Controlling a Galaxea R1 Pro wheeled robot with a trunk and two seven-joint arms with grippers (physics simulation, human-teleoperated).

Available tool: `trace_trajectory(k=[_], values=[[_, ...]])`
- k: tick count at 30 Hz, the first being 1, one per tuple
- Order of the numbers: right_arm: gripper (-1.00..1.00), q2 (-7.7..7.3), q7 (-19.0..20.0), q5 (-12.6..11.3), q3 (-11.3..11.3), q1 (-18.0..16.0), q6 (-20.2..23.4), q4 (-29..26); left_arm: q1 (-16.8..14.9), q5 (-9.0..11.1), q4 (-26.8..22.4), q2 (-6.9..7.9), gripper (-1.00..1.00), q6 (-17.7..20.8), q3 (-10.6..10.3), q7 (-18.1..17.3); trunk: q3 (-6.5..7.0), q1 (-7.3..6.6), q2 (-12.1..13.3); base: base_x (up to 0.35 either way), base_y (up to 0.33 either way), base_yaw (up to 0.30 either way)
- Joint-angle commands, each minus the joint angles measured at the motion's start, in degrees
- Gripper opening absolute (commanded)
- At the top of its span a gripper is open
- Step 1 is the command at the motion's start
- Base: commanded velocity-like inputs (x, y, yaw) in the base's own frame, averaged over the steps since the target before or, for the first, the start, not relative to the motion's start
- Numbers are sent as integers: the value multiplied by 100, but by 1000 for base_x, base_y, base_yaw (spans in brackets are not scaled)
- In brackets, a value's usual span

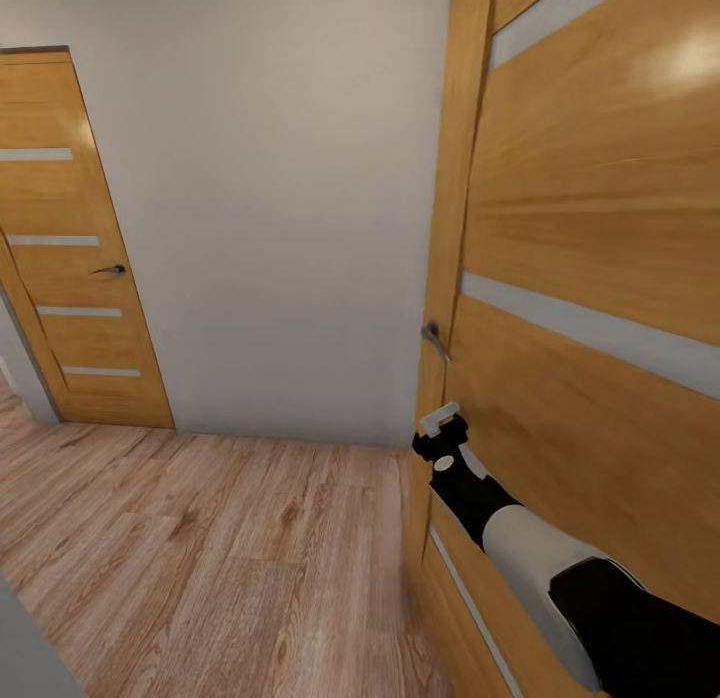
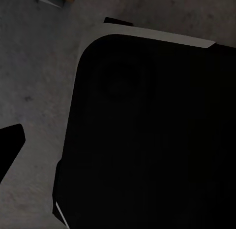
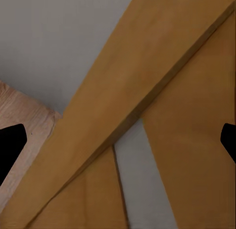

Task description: Move the two storage containers from the living room to the garage. In the garage, place one container on the floor and stack the other container on top of it (either order is fine).

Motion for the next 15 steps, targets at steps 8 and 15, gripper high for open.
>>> trace_trajectory(k=[8, 15], values=[[100, -219, -49, 58, -98, -34, 381, 7, 0, 26, -4, 0, 100, -11, 2, 5, -6, 0, -3, 0, 0, 0], [100, -227, -40, 52, -100, -38, 385, 12, 0, 26, -4, 0, 100, -11, 2, 5, -6, 0, -3, 0, 0, 0]])
